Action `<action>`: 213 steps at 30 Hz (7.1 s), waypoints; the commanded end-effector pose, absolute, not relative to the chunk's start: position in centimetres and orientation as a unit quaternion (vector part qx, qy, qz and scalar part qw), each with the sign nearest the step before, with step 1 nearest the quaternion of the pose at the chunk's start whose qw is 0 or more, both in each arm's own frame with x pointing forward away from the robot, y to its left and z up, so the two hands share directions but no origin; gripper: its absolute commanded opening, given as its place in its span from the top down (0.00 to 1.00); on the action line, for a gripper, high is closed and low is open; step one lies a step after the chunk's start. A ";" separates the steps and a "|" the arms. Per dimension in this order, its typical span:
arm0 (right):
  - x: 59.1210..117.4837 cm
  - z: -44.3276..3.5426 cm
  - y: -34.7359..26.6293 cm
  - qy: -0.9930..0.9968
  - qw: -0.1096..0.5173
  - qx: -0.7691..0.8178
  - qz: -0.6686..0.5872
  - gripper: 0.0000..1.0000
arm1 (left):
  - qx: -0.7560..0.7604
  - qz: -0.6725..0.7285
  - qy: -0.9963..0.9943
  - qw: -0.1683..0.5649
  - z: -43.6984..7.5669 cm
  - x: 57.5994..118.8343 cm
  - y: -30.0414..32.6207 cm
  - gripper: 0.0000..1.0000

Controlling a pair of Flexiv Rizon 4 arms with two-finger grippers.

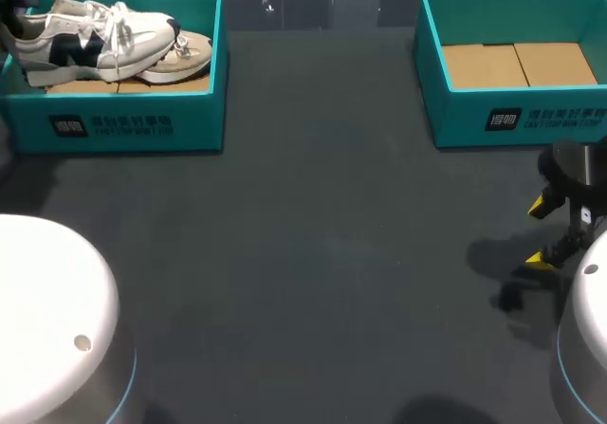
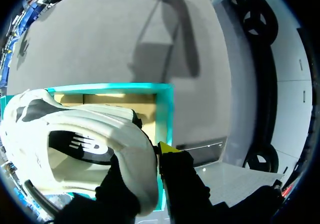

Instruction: Take the shoe out of the shoebox, open the shoe tongue, remove and reinsert the insole, then place the shoe into the shoebox

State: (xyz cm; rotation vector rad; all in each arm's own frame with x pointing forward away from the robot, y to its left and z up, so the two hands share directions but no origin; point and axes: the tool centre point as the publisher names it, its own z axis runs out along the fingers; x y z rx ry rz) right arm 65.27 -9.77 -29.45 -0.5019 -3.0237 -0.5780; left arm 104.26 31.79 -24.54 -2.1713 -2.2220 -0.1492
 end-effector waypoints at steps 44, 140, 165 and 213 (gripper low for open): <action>65.1 -29.4 -9.8 -0.969 0.010 -0.161 -0.185 0.00 | -0.712 -0.081 -0.693 0.079 -11.0 82.7 15.5 1.00; 65.1 -29.4 -9.8 -0.969 0.010 -0.161 -0.185 0.00 | -0.689 -0.182 -0.698 0.072 -33.3 70.5 -7.7 1.00; 65.1 -29.4 -9.8 -0.969 0.010 -0.161 -0.185 0.00 | -0.692 -0.162 -0.698 0.085 -36.1 71.5 -9.3 1.00; 65.1 -29.4 -9.8 -0.969 0.010 -0.161 -0.185 0.00 | -0.545 0.070 -0.835 0.036 -24.7 68.5 -5.1 0.00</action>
